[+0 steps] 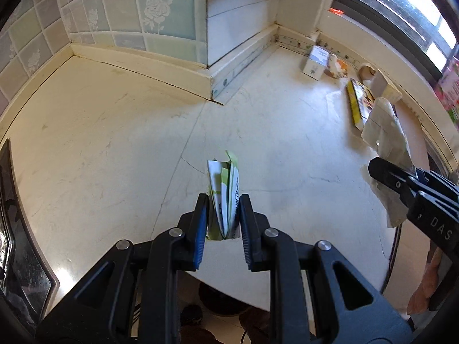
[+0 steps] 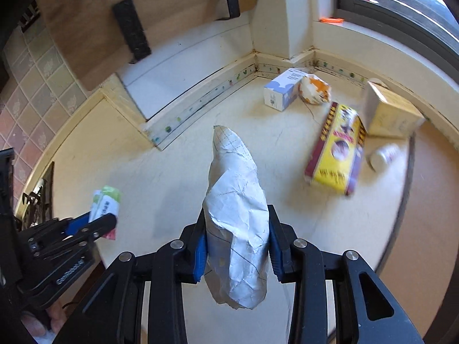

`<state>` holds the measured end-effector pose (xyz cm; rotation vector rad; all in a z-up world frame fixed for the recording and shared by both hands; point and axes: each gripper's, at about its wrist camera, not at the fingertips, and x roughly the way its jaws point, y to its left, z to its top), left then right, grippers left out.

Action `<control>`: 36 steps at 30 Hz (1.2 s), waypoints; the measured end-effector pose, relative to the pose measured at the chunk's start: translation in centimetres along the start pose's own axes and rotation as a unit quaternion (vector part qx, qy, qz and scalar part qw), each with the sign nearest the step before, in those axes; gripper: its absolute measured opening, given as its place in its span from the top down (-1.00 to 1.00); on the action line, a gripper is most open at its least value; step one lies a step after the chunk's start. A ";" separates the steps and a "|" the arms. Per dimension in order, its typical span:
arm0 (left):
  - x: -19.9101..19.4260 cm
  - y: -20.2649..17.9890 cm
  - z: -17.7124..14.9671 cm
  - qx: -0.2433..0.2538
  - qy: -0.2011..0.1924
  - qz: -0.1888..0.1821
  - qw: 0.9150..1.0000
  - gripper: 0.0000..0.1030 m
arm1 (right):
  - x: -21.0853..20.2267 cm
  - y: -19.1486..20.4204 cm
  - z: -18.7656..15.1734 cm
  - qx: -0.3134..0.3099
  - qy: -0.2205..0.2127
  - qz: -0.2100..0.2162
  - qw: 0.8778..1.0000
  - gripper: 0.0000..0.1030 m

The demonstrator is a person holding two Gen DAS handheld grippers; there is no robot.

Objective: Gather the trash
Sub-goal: 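Carry the wrapper and tissue down over the floor bin with both tools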

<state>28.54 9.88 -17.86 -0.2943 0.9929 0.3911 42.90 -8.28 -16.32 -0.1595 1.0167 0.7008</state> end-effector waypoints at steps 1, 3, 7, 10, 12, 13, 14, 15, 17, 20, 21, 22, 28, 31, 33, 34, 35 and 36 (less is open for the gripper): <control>-0.6 -0.2 -0.6 0.016 -0.001 -0.009 1.000 0.65 | -0.9 0.3 -0.9 0.010 -0.004 -0.002 1.000 0.34; -2.0 -0.5 -2.0 0.048 -0.004 -0.024 0.999 0.65 | -3.2 1.2 -3.5 0.032 -0.015 -0.013 0.999 0.34; -4.5 -0.8 -5.3 0.101 -0.006 -0.059 0.993 0.65 | -7.0 3.3 -9.0 0.084 -0.031 -0.032 0.995 0.34; -5.9 -0.8 -8.1 0.142 -0.005 -0.083 0.986 0.65 | -9.5 5.7 -13.6 0.107 -0.043 -0.049 0.992 0.34; -6.5 -0.7 -9.9 0.165 0.001 -0.096 0.982 0.65 | -10.6 7.4 -16.8 0.125 -0.046 -0.061 0.989 0.34; -6.7 -0.7 -10.8 0.176 0.005 -0.101 0.979 0.65 | -11.0 8.2 -17.9 0.131 -0.047 -0.063 0.988 0.34; -6.9 -0.6 -11.7 0.185 0.009 -0.106 0.977 0.65 | -11.4 9.1 -19.5 0.141 -0.045 -0.065 0.987 0.34; -7.0 -0.5 -12.8 0.193 0.016 -0.112 0.975 0.65 | -11.7 9.9 -20.8 0.146 -0.044 -0.066 0.986 0.34; -6.8 -0.4 -14.5 0.206 0.032 -0.121 0.971 0.65 | -11.8 11.3 -23.5 0.154 -0.036 -0.068 0.985 0.34; -5.9 -0.5 -17.0 0.219 0.062 -0.131 0.965 0.65 | -11.3 13.1 -27.3 0.164 -0.008 -0.072 0.984 0.34; -5.5 -0.5 -17.9 0.223 0.072 -0.134 0.963 0.65 | -11.0 13.4 -28.1 0.168 0.001 -0.073 0.983 0.34; -4.9 -0.6 -18.5 0.226 0.081 -0.135 0.961 0.65 | -10.4 13.6 -29.3 0.175 0.014 -0.073 0.982 0.34; -0.1 -1.1 -23.6 0.244 0.139 -0.141 0.949 0.65 | -6.4 13.0 -35.1 0.225 0.069 -0.072 0.969 0.33; 3.1 -1.1 -26.0 0.249 0.161 -0.135 0.945 0.65 | -3.5 12.0 -38.1 0.255 0.090 -0.068 0.960 0.33; 5.6 -0.9 -27.4 0.250 0.170 -0.130 0.944 0.65 | -1.3 11.4 -40.1 0.269 0.102 -0.067 0.955 0.32; 7.0 -0.8 -28.0 0.248 0.174 -0.126 0.945 0.64 | -0.3 11.1 -40.8 0.272 0.105 -0.068 0.954 0.32; 8.4 -0.6 -28.5 0.244 0.178 -0.121 0.945 0.64 | 0.9 10.9 -41.8 0.274 0.109 -0.072 0.953 0.31; 9.7 -0.4 -28.9 0.240 0.182 -0.119 0.946 0.64 | 2.3 10.7 -42.8 0.273 0.113 -0.074 0.952 0.31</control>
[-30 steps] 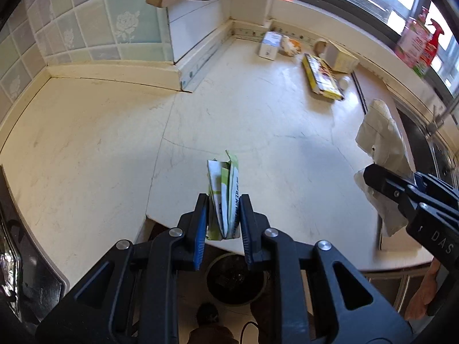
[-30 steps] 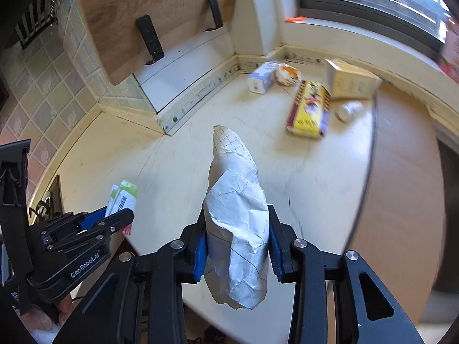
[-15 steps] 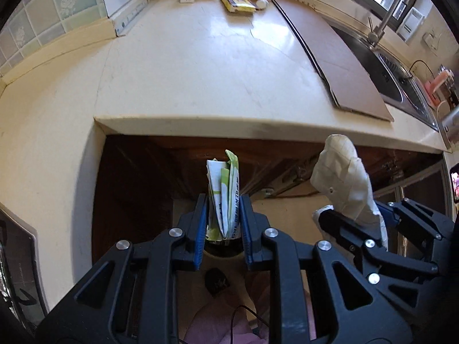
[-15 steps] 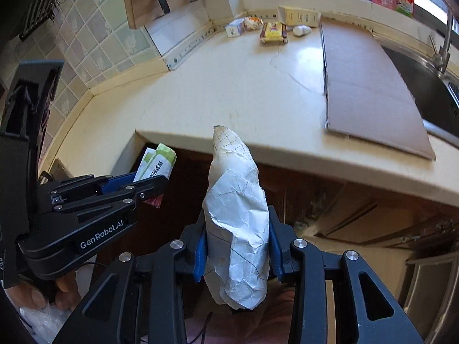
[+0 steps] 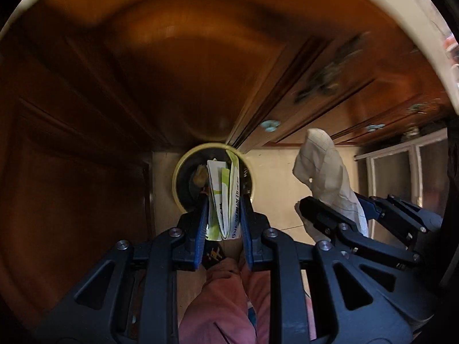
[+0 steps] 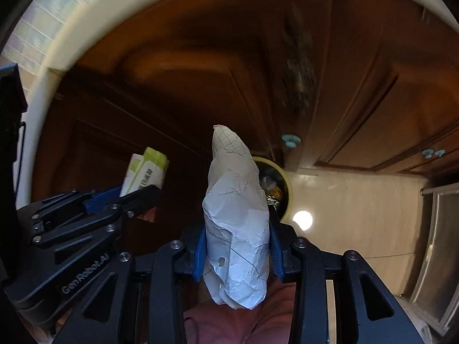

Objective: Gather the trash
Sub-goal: 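Carry the wrapper and tissue down over the floor bin with both tools, then open both tools to drop the wrapper and tissue into the bin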

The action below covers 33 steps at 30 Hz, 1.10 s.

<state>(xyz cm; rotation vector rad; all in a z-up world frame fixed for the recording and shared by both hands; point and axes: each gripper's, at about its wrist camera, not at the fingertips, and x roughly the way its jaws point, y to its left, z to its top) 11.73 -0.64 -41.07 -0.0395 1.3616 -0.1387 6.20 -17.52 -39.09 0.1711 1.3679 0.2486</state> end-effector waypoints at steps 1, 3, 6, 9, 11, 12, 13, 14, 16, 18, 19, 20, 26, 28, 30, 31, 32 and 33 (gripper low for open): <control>1.4 0.5 0.2 -0.006 0.004 -0.002 1.000 0.64 | 1.3 -0.4 -0.1 -0.001 0.002 0.000 1.000 0.30; 4.4 1.7 0.0 -0.025 0.012 -0.007 1.000 0.64 | 4.3 -1.0 -0.8 0.000 0.011 -0.001 1.000 0.30; 8.7 3.2 -0.4 -0.056 0.026 -0.020 0.998 0.62 | 8.7 -1.8 -1.4 0.000 0.021 -0.003 1.000 0.28; 12.5 4.5 -0.6 -0.068 0.029 -0.019 0.997 0.59 | 13.1 -2.5 -1.8 0.004 0.030 0.000 1.000 0.26; 14.7 5.3 -0.5 -0.072 0.029 -0.023 0.997 0.54 | 15.7 -2.8 -1.4 0.008 0.036 -0.001 0.999 0.24; 15.7 5.6 -0.4 -0.072 0.028 -0.026 0.997 0.52 | 16.9 -3.0 -1.5 0.009 0.039 -0.001 0.999 0.22; 16.7 5.5 -0.7 -0.071 0.028 -0.027 0.997 0.47 | 18.3 -3.3 -1.5 0.011 0.042 0.001 0.999 0.20; 17.6 5.9 -0.6 -0.072 0.030 -0.028 0.997 0.44 | 19.5 -3.5 -1.0 0.011 0.045 0.003 0.999 0.19; 19.4 6.1 -0.6 -0.076 0.034 -0.027 0.996 0.13 | 21.4 -3.7 -0.8 0.012 0.048 0.006 0.999 0.11; 21.0 6.6 -0.6 -0.076 0.042 -0.019 0.996 -0.32 | 23.0 -4.4 0.1 0.013 0.050 0.011 0.999 -0.05; 21.6 6.8 -0.6 -0.077 0.043 -0.012 0.996 -0.48 | 23.8 -4.6 0.0 0.014 0.052 0.015 0.998 -0.15; 22.1 6.9 -0.6 -0.077 0.044 -0.009 0.996 -0.54 | 24.6 -4.7 0.0 0.014 0.055 0.017 0.998 -0.16; 24.5 7.4 -0.6 -0.074 0.054 -0.004 0.996 -0.67 | 26.9 -5.8 0.2 0.015 0.074 0.031 0.997 -0.33; 24.5 7.5 -0.6 -0.073 0.053 -0.002 0.996 -0.68 | 27.1 -6.1 0.4 0.012 0.076 0.037 0.996 -0.41; 24.8 6.9 -0.6 -0.070 0.053 -0.001 0.996 -0.68 | 27.2 -6.4 0.6 0.010 0.076 0.039 0.996 -0.40; 25.0 6.7 -0.5 -0.070 0.052 -0.001 0.996 -0.68 | 27.1 -6.4 0.7 0.010 0.076 0.040 0.996 -0.40; 24.9 6.5 -0.5 -0.070 0.051 -0.001 0.996 -0.68 | 26.9 -7.4 0.7 0.011 0.076 0.043 0.996 -0.40; 24.6 6.3 -0.5 -0.069 0.049 -0.003 0.996 -0.68 | 26.7 -7.3 0.8 0.011 0.076 0.046 0.996 -0.41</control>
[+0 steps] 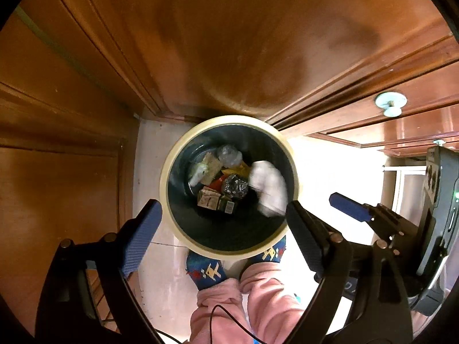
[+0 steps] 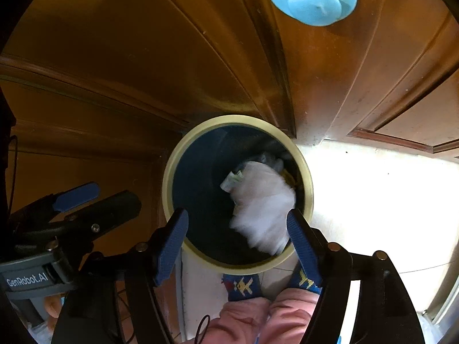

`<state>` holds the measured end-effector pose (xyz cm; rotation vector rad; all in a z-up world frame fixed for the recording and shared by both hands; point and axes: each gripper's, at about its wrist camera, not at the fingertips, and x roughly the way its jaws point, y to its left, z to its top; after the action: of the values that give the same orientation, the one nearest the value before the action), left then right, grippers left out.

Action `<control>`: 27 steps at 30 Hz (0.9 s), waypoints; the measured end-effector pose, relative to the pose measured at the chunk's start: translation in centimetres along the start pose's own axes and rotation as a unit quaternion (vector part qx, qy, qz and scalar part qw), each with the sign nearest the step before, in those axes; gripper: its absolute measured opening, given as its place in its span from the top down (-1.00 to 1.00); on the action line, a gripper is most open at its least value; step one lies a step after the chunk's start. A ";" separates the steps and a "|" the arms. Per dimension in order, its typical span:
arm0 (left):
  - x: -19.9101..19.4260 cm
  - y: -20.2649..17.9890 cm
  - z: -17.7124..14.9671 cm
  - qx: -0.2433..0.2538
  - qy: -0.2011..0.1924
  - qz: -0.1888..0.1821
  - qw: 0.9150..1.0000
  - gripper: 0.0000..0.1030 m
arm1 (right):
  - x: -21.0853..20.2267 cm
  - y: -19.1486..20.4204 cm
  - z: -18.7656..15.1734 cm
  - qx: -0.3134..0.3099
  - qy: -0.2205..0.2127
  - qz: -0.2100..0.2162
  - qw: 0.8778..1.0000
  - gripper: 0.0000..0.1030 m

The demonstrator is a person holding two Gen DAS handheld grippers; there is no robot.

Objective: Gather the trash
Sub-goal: 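Open both tools to drop the wrapper and tissue into the bin, then raise both tools back up toward the remaining counter items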

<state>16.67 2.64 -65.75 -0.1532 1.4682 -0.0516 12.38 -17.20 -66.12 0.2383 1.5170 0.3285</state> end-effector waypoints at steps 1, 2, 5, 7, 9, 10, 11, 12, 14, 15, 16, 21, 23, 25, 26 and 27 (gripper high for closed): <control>-0.5 -0.2 -0.2 0.001 -0.002 0.000 1.000 -0.68 | -0.1 0.2 0.2 0.000 0.000 0.002 1.000 -0.41; -0.9 -0.3 -0.2 0.003 -0.004 0.000 1.000 -0.68 | -0.3 0.3 0.3 -0.001 -0.001 0.005 1.000 -0.41; -2.1 -0.8 -0.2 0.006 -0.011 0.002 1.000 -0.68 | -0.8 0.7 -0.2 -0.006 -0.003 0.007 1.000 -0.41; -3.1 -0.9 -0.2 0.005 -0.015 0.003 1.000 -0.68 | -1.4 0.9 -0.3 -0.006 -0.004 0.008 1.000 -0.41; -4.2 -1.1 -0.3 0.004 -0.017 0.003 1.000 -0.68 | -1.5 0.5 0.0 -0.003 -0.004 0.011 1.000 -0.41; -4.8 -1.2 -0.3 0.005 -0.018 0.003 1.000 -0.68 | -2.0 0.6 0.0 -0.002 -0.004 0.012 1.000 -0.41; -5.6 -1.4 -0.4 0.006 -0.019 0.003 1.000 -0.68 | -2.3 0.5 0.0 0.000 -0.005 0.013 1.000 -0.41; -6.3 -1.7 -0.4 0.008 -0.021 0.002 1.000 -0.68 | -2.9 0.6 -0.1 0.001 -0.006 0.013 1.000 -0.41; -8.2 -2.3 -0.6 0.013 -0.024 0.001 1.000 -0.68 | -4.0 0.8 -0.5 0.005 -0.008 0.016 1.000 -0.41; -9.1 -2.7 -0.7 0.016 -0.026 0.000 1.000 -0.68 | -4.9 0.9 -0.7 0.007 -0.008 0.018 1.000 -0.41; -10.2 -3.1 -0.8 0.019 -0.028 -0.001 0.999 -0.68 | -5.5 1.1 -0.9 0.009 -0.009 0.019 1.000 -0.41; -16.1 -5.0 -1.2 0.034 -0.042 -0.009 0.998 -0.68 | -11.0 2.3 -1.4 0.009 -0.021 0.023 0.999 -0.41; -18.5 -5.7 -1.5 0.041 -0.050 -0.011 0.998 -0.68 | -13.3 2.8 -1.6 0.008 -0.029 0.025 0.999 -0.41; -20.6 -6.3 -1.7 0.045 -0.054 -0.015 0.997 -0.68 | -15.2 3.2 -1.8 0.007 -0.036 0.026 0.999 -0.41; -21.5 -6.6 -1.8 0.048 -0.056 -0.016 0.997 -0.68 | -16.4 3.5 -1.9 0.005 -0.041 0.026 0.999 -0.41; -22.4 -6.9 -1.9 0.051 -0.057 -0.018 0.997 -0.68 | -17.3 3.7 -2.0 0.003 -0.045 0.026 0.999 -0.41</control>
<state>12.88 -1.42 -42.90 -0.0983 1.3460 -0.1456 9.74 -20.01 -48.76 0.2932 1.4250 0.3496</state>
